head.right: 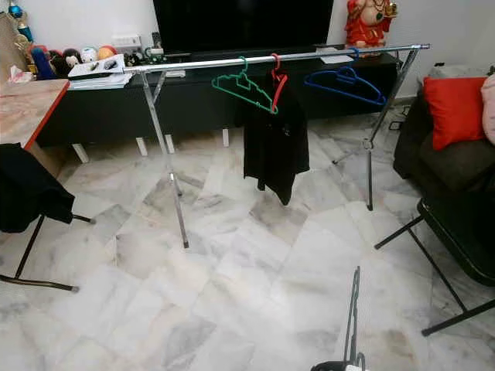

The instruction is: Hang hanger

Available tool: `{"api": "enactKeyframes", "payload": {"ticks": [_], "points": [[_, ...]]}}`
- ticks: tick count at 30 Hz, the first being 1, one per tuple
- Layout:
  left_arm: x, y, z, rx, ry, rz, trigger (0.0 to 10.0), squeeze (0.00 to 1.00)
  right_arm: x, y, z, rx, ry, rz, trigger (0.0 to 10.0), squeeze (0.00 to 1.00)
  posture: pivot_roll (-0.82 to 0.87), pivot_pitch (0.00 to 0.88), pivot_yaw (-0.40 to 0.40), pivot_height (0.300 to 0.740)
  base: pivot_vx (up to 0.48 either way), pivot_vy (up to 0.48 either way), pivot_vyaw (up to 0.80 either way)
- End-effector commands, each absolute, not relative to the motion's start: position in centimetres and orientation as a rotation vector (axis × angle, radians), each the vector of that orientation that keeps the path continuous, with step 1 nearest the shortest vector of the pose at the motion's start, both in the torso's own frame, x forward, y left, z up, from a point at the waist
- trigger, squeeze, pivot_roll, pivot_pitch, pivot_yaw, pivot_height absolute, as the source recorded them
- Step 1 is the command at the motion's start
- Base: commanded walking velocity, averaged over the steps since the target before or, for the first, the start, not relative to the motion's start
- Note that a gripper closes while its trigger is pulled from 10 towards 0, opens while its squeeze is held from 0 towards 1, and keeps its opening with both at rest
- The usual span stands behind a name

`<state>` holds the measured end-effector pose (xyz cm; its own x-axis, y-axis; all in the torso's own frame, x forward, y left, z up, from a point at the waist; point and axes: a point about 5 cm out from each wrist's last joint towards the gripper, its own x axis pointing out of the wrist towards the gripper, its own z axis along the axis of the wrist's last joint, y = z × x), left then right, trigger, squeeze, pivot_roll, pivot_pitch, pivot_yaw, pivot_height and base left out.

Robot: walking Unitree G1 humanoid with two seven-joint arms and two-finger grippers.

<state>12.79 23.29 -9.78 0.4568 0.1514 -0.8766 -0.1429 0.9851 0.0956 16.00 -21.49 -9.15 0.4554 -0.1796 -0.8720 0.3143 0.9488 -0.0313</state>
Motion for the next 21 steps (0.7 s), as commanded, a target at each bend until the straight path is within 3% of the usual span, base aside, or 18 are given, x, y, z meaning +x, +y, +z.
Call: {"api": "enactKeyframes", "payload": {"ticks": [1,21], "points": [[12.17,23.33,-9.97,0.021,1.099,0.186,10.0,0.00,15.68,-21.44,-9.28,0.150,1.058,-0.315,10.0,0.00,0.02,0.080,0.008,0.740,0.000,0.000,0.00],[12.19,23.00,-10.04,0.026,1.101,0.177,10.0,0.00,15.66,-21.37,-9.31,0.148,1.061,-0.305,10.0,0.00,0.03,0.074,0.011,0.740,0.000,0.000,0.00]]}}
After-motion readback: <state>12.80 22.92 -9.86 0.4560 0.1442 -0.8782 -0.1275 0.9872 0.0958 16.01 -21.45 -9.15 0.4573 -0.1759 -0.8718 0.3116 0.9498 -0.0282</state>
